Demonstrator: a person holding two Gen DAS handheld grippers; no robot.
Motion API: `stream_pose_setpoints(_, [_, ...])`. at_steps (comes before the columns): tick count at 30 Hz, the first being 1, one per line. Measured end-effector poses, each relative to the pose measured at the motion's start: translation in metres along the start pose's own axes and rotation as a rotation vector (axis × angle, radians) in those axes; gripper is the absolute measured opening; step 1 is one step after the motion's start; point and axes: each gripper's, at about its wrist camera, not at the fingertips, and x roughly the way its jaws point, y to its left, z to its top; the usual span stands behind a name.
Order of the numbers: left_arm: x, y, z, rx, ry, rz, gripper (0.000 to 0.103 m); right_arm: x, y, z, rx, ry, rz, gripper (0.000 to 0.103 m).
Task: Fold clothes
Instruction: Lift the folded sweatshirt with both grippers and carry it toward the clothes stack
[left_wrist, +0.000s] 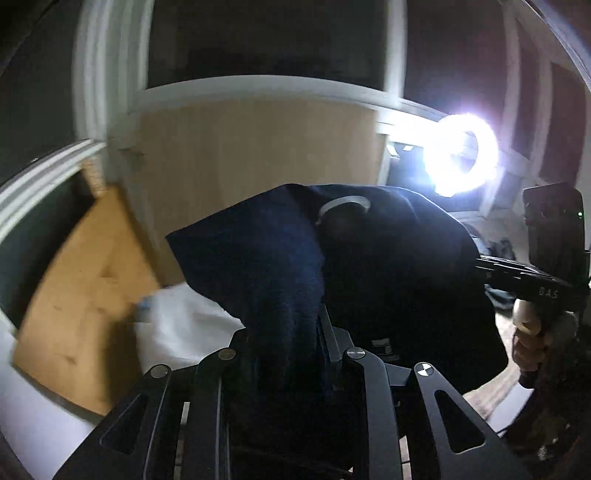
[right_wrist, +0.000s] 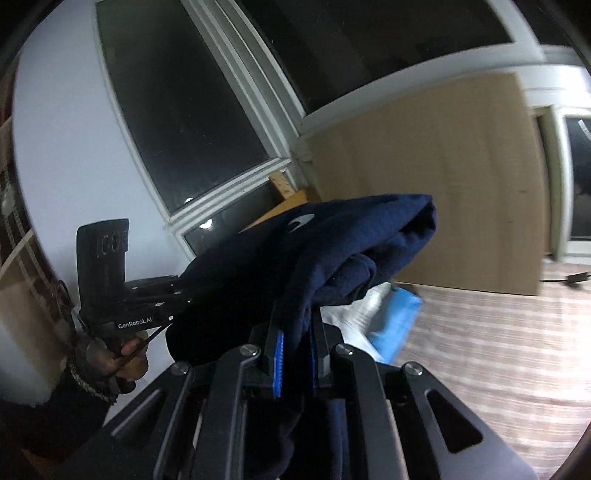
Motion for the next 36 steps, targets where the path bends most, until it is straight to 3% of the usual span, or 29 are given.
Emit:
stream_pose_setpoints(9, [0.042, 0.095, -0.008, -0.037, 0.056, 0.019, 0.022, 0.103, 0.009, 0.000, 0.034, 0.066, -0.041, 0.010])
stream_pose_setpoints(15, [0.093, 0.116, -0.026, -0.046, 0.126, 0.006, 0.024, 0.152, -0.010, -0.005, 0.054, 0.123, -0.092, 0.010])
stream_pose_setpoints(17, [0.113, 0.124, -0.038, -0.057, 0.185, 0.020, 0.034, 0.163, -0.022, -0.014, 0.075, 0.167, -0.129, 0.010])
stream_pose_setpoints(20, [0.131, 0.132, -0.052, -0.068, 0.256, 0.100, 0.050, 0.177, -0.044, -0.028, 0.120, 0.245, -0.191, 0.011])
stream_pose_setpoints(23, [0.115, 0.133, -0.051, -0.070, 0.221, 0.194, 0.052, 0.171, -0.050, -0.032, 0.107, 0.286, -0.253, 0.021])
stream_pose_setpoints(25, [0.092, 0.131, -0.046, -0.075, 0.167, 0.259, 0.053, 0.157, -0.039, -0.029, 0.021, 0.285, -0.314, 0.023])
stream_pose_setpoints(28, [0.069, 0.127, -0.033, -0.073, 0.071, 0.267, 0.054, 0.138, -0.016, -0.015, -0.086, 0.232, -0.347, 0.023])
stream_pose_setpoints(32, [0.100, 0.126, -0.013, -0.051, 0.063, 0.232, 0.054, 0.152, 0.000, 0.020, -0.146, 0.156, -0.299, 0.023])
stream_pose_setpoints(36, [0.151, 0.128, 0.004, -0.043, 0.098, 0.222, 0.054, 0.214, -0.020, 0.046, -0.116, 0.176, -0.267, 0.023])
